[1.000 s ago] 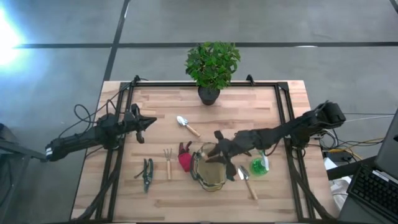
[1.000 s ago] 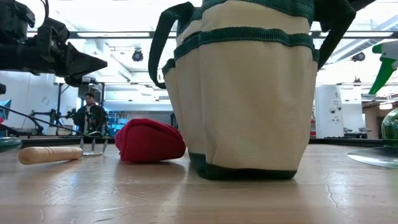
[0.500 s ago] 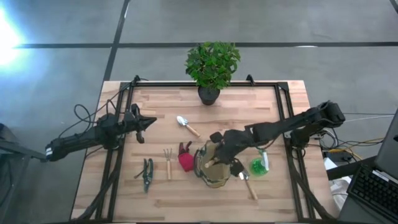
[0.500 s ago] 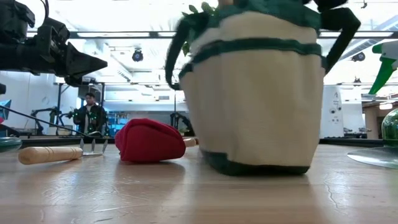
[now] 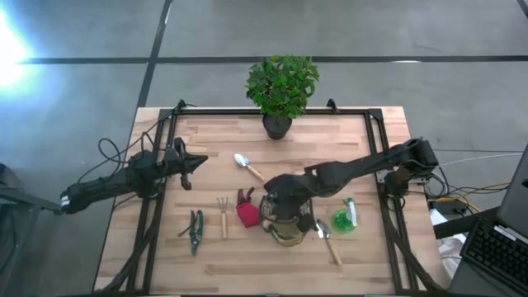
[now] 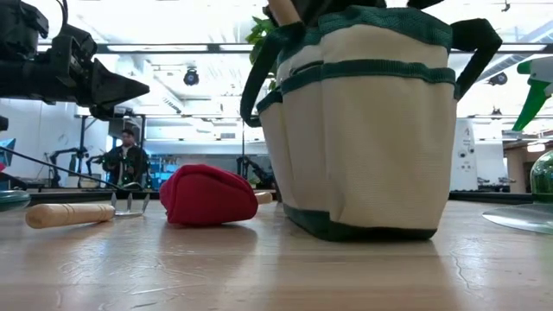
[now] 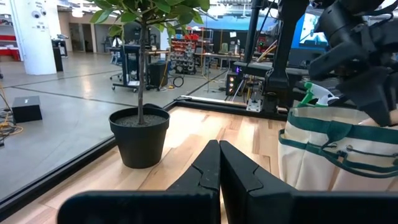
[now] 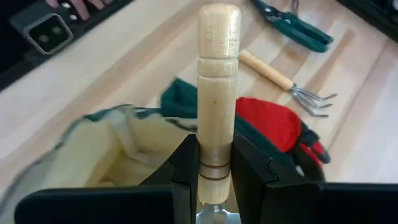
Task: Pick & Place Garden tools in Gardening bag
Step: Put the top right brown trowel into the gardening bag, then put the bottom brown trowel into the gardening bag
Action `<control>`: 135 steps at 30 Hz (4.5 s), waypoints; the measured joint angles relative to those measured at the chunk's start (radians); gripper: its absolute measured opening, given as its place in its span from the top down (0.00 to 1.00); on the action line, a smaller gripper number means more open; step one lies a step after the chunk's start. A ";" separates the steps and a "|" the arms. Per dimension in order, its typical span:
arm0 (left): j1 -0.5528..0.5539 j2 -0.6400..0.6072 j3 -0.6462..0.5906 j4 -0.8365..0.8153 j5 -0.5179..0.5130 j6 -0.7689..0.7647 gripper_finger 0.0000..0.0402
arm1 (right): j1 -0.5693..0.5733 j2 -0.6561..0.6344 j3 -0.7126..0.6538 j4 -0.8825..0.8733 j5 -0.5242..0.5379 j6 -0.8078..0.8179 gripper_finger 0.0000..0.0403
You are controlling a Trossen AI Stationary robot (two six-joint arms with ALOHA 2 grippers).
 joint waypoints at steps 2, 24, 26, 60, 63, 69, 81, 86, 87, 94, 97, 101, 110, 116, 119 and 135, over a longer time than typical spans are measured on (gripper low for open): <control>0.000 0.000 0.000 0.000 0.000 0.000 0.99 | 0.000 -0.013 0.000 0.007 -0.009 0.012 0.87; 0.000 0.003 0.000 0.000 0.000 0.000 0.99 | -0.013 -0.083 -0.061 0.083 0.078 0.398 0.87; 0.000 0.003 0.000 0.000 0.000 0.000 0.99 | -0.007 -0.078 -0.071 0.080 0.071 0.322 0.87; 0.000 0.003 0.000 0.000 0.000 0.000 0.99 | -0.009 -0.076 -0.352 0.373 0.082 0.346 0.69; 0.000 0.003 0.000 0.000 0.000 0.000 0.99 | -0.009 -0.076 -0.331 0.350 0.152 0.388 0.59; 0.000 0.003 0.000 0.000 0.000 0.000 0.99 | -0.009 -0.076 -0.223 0.133 0.186 0.380 0.48; 0.000 0.003 0.000 0.000 0.000 0.000 0.99 | 0.006 -0.154 -0.055 -0.163 0.187 0.403 0.50; 0.000 0.004 0.000 0.000 0.000 0.000 0.99 | 0.049 -0.227 -0.063 -0.228 0.189 0.526 0.54; 0.000 0.004 0.000 0.000 0.000 0.000 0.99 | 0.060 -0.241 -0.067 -0.235 0.192 0.554 0.55; 0.000 0.005 0.000 0.000 0.000 0.000 0.99 | 0.182 -0.303 -0.074 -0.241 0.276 0.701 0.61; 0.000 0.005 0.000 0.000 0.000 0.000 0.99 | 0.234 -0.311 -0.075 -0.270 0.342 0.782 0.63; 0.000 0.005 0.000 0.000 0.000 0.000 0.99 | 0.296 -0.313 -0.076 -0.327 0.406 0.966 0.65; 0.000 0.005 0.000 0.000 0.000 0.000 0.99 | 0.442 -0.279 -0.079 -0.390 0.503 1.343 0.65; 0.000 0.005 0.000 0.000 0.000 0.000 0.99 | 0.518 -0.231 -0.079 -0.390 0.562 1.586 0.66; 0.000 0.005 0.000 0.000 0.000 0.000 0.99 | 0.543 -0.193 -0.079 -0.396 0.571 1.686 0.66; 0.000 0.005 0.000 0.000 0.000 0.000 0.99 | 0.602 0.009 -0.079 -0.477 0.437 2.207 0.64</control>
